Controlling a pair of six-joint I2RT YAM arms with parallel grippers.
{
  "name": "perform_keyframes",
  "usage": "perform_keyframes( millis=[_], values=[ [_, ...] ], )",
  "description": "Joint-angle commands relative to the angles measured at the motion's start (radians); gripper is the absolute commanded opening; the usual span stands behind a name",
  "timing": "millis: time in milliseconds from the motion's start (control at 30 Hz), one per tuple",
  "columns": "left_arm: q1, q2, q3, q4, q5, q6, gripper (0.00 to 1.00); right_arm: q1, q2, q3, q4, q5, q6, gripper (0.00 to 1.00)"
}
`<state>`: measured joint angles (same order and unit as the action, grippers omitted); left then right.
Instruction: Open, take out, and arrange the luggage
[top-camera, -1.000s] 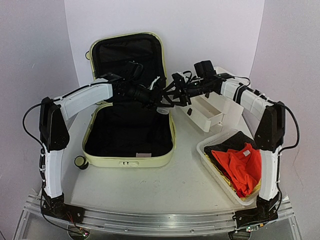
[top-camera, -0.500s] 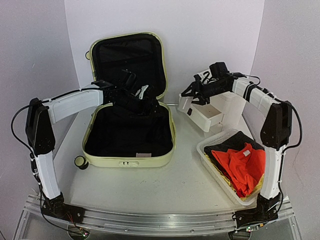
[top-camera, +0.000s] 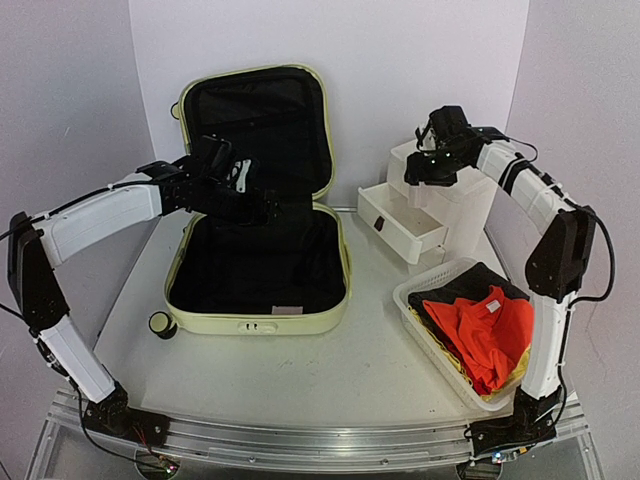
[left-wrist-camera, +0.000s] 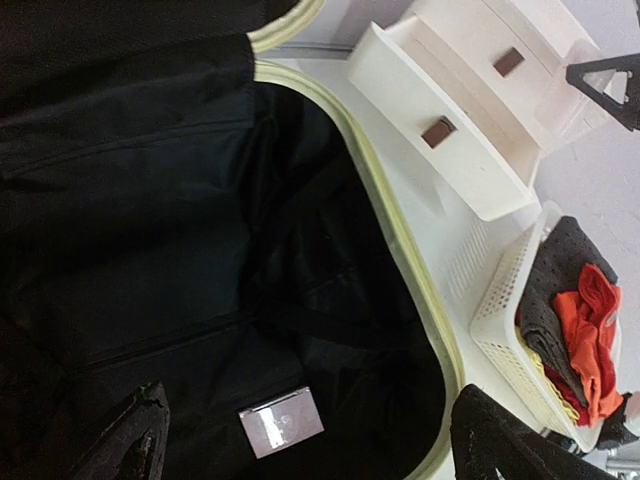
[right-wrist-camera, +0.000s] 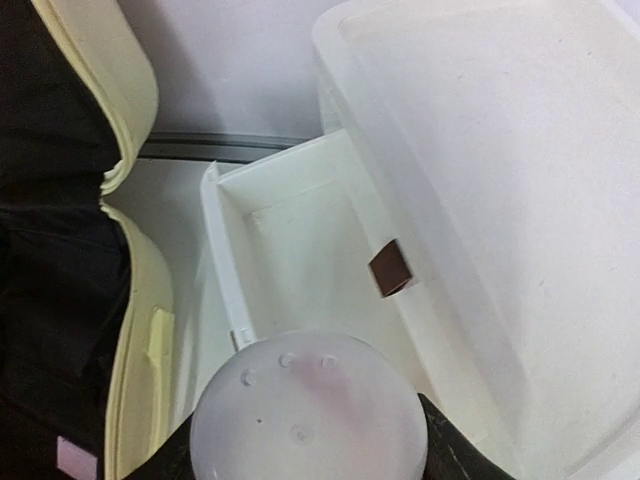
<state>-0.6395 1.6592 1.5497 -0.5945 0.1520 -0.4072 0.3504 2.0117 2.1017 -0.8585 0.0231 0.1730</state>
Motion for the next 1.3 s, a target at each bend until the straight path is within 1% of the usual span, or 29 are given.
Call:
perform_keyframes(
  millis=[0,67,100,133,200,267,367,533,600,700,767,900,1133,1267],
  values=[
    [0.021,-0.141,-0.083,0.004,-0.275,-0.124,1.0,0.014,0.077,0.103,0.049,0.178,-0.083,0.65],
    [0.042,-0.18,-0.138,0.005,-0.315,-0.189,1.0,0.02,0.133,0.168,0.065,0.212,-0.098,0.82],
    [0.057,-0.193,-0.158,0.007,-0.295,-0.198,1.0,0.025,0.163,0.211,0.062,0.228,-0.1,0.95],
    [0.075,-0.196,-0.167,0.008,-0.256,-0.193,1.0,0.031,0.188,0.255,0.055,0.225,-0.103,0.98],
    [0.101,-0.187,-0.164,0.001,-0.172,-0.162,0.99,0.035,0.206,0.296,0.053,0.2,-0.088,0.98],
    [0.106,-0.188,-0.161,-0.008,-0.155,-0.143,0.99,0.035,0.201,0.296,0.053,0.185,-0.041,0.98],
    [0.106,-0.196,-0.171,-0.008,-0.116,-0.112,0.99,0.036,0.155,0.216,0.055,0.152,0.004,0.98],
    [0.106,-0.159,-0.177,-0.042,-0.066,-0.029,0.97,0.035,0.069,0.081,0.061,0.085,0.036,0.94],
    [0.106,-0.129,-0.165,-0.069,-0.029,0.014,0.97,0.035,0.042,0.053,0.051,0.012,0.059,0.92],
    [0.106,-0.08,-0.154,-0.094,0.027,0.076,0.96,0.038,0.015,0.015,0.05,-0.19,0.088,0.88],
    [0.106,-0.046,-0.154,-0.1,0.072,0.112,0.96,0.05,0.007,-0.023,0.052,-0.291,0.095,0.85],
    [0.103,0.043,-0.133,-0.109,0.195,0.177,0.92,0.086,0.006,-0.096,0.051,-0.349,0.11,0.82],
    [0.085,0.164,-0.117,-0.134,0.338,0.257,0.87,0.135,0.089,-0.065,0.036,-0.432,0.14,0.83],
    [0.062,0.248,-0.082,-0.139,0.44,0.277,0.81,0.137,0.162,0.005,-0.02,-0.414,0.172,0.83]
  ],
)
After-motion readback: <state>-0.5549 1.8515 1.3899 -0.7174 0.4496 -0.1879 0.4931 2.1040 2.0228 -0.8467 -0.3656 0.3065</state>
